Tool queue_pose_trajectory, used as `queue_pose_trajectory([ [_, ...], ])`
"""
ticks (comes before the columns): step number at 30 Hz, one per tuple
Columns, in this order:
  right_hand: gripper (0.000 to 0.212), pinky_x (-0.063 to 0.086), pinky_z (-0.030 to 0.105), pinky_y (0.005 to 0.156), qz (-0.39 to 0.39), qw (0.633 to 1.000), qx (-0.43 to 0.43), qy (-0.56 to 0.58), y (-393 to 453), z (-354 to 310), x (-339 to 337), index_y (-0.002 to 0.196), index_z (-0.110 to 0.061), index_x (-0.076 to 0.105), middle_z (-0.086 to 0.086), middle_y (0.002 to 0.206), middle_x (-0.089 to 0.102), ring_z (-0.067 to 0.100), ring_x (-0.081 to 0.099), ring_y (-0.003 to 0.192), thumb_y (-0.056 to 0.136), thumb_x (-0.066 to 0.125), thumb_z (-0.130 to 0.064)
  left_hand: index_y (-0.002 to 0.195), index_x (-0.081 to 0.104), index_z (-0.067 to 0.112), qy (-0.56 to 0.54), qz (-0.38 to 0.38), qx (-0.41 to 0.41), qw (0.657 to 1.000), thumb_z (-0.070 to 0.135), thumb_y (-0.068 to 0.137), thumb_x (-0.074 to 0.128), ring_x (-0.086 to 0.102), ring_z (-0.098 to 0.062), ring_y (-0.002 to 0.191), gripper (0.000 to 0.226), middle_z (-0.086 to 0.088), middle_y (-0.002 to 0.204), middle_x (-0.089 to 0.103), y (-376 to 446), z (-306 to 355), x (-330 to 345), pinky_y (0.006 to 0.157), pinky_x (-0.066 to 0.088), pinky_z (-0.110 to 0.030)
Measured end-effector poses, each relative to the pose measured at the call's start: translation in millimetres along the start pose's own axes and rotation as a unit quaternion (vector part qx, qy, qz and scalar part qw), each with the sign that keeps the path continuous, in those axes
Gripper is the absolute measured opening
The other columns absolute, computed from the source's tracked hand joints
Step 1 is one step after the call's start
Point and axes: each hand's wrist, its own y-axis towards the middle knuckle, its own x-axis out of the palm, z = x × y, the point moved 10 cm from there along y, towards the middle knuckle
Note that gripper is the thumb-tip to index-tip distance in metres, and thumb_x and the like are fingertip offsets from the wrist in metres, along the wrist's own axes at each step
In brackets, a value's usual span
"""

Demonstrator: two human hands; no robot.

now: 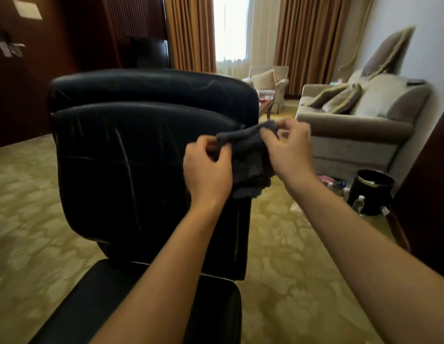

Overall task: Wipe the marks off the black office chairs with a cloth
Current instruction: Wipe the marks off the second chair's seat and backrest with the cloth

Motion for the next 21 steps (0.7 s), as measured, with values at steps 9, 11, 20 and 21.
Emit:
queue_pose_trajectory([
  [9, 0.008, 0.049, 0.034, 0.078, 0.053, 0.997, -0.042, -0.024, 68.3, -56.0, 0.2, 0.099, -0.018, 0.051, 0.006, 0.103, 0.061, 0.02, 0.059, 0.095, 0.098, 0.055, -0.025, 0.101, 0.065, 0.031, 0.039, -0.014, 0.075, 0.996, 0.038, 0.09, 0.066, 0.062, -0.017, 0.091, 0.013, 0.003, 0.095, 0.064, 99.1, 72.1, 6.1, 0.079, 0.052, -0.033],
  [11, 0.008, 0.044, 0.032, 0.076, 0.105, 0.993, -0.057, -0.016, 68.7, -58.1, -11.3, 0.099, -0.017, 0.048, 0.004, 0.1, 0.06, 0.02, 0.058, 0.092, 0.099, 0.053, -0.023, 0.102, 0.064, 0.03, 0.02, -0.032, 0.096, 0.995, 0.035, 0.092, 0.064, 0.063, -0.014, 0.085, 0.011, 0.006, 0.089, 0.064, 105.6, 87.2, 19.9, 0.073, 0.053, -0.033],
  [20, 0.046, 0.052, 0.044, 0.083, -0.004, 0.976, -0.17, -0.134, 68.5, -57.5, 38.8, 0.129, -0.011, 0.042, 0.011, 0.12, 0.058, 0.028, 0.058, 0.104, 0.093, 0.063, -0.031, 0.114, 0.061, 0.018, 0.031, -0.055, 0.09, 0.994, 0.028, 0.096, 0.061, 0.061, -0.01, 0.084, 0.02, 0.003, 0.091, 0.063, 133.7, 64.3, 30.7, 0.057, 0.035, -0.013],
  [21, 0.051, 0.051, 0.043, 0.085, 0.005, 0.974, -0.182, -0.135, 67.4, -59.6, 39.4, 0.134, -0.013, 0.04, 0.01, 0.124, 0.057, 0.027, 0.058, 0.107, 0.093, 0.064, -0.03, 0.115, 0.06, 0.018, 0.033, -0.059, 0.102, 0.993, 0.028, 0.096, 0.062, 0.062, -0.011, 0.083, 0.021, 0.003, 0.09, 0.064, 131.8, 66.6, 30.2, 0.059, 0.037, -0.013],
])
